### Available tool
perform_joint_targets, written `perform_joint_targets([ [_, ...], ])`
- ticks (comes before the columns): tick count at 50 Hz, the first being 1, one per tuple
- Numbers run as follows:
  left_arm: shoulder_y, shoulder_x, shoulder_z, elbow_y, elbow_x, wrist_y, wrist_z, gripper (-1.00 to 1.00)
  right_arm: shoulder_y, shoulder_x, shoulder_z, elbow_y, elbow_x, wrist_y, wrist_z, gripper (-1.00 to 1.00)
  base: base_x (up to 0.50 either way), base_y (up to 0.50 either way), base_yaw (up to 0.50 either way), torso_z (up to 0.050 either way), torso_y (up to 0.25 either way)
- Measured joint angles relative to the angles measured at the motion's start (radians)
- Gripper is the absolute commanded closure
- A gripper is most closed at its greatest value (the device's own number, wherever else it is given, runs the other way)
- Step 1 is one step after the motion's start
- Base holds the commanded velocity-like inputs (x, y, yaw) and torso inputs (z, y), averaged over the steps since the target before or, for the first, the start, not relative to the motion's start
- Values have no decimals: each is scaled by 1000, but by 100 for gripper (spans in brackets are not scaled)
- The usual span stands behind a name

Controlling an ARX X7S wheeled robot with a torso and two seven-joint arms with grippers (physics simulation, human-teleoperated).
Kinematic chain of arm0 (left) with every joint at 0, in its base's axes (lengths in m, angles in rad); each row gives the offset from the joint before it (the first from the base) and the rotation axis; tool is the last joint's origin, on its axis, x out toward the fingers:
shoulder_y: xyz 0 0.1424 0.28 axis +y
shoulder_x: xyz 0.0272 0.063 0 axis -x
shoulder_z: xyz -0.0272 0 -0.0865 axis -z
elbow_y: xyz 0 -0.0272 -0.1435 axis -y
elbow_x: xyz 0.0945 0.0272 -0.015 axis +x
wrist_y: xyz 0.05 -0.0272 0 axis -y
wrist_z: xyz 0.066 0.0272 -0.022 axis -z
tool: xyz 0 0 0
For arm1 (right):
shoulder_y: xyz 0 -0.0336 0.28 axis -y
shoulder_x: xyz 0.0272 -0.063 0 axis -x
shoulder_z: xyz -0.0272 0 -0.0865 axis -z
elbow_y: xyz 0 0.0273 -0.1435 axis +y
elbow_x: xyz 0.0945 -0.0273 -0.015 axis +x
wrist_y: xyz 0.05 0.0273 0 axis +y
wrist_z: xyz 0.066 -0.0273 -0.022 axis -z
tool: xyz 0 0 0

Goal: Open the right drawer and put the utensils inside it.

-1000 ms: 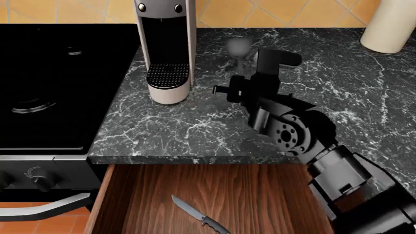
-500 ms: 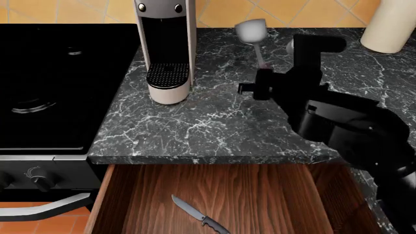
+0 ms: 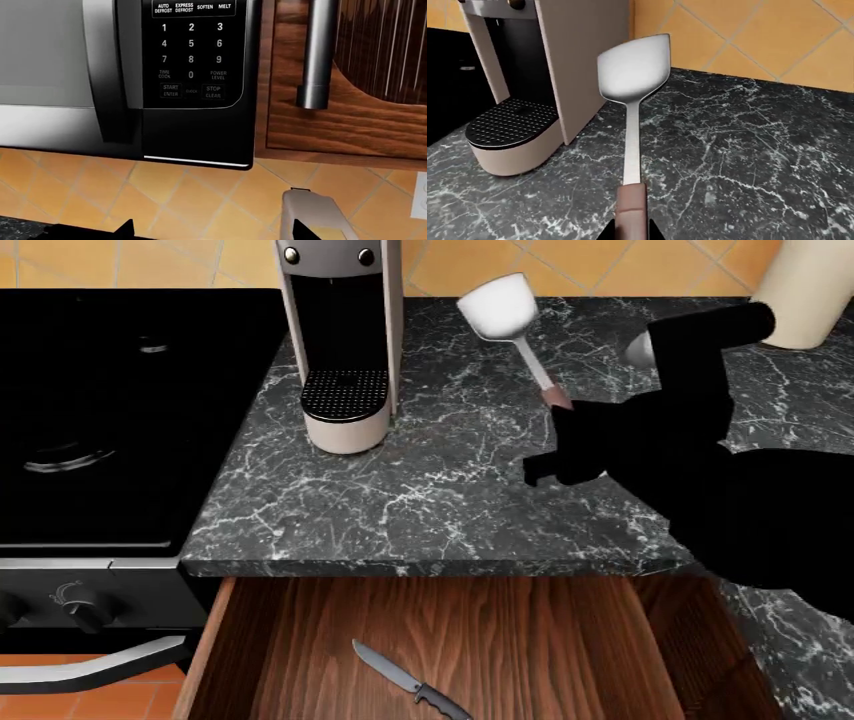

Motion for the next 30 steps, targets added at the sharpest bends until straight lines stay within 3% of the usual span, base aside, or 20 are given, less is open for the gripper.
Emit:
perform_joint_targets([
  [13, 3, 0, -3, 6, -5, -2, -4, -100, -30, 135, 29, -202, 61, 14, -61, 100, 0, 0, 0, 0, 0],
  [30, 6, 0, -2, 8, -6, -1, -6, -100, -69, 229, 36, -353, 67, 18, -177, 100, 0, 0, 0, 0, 0],
])
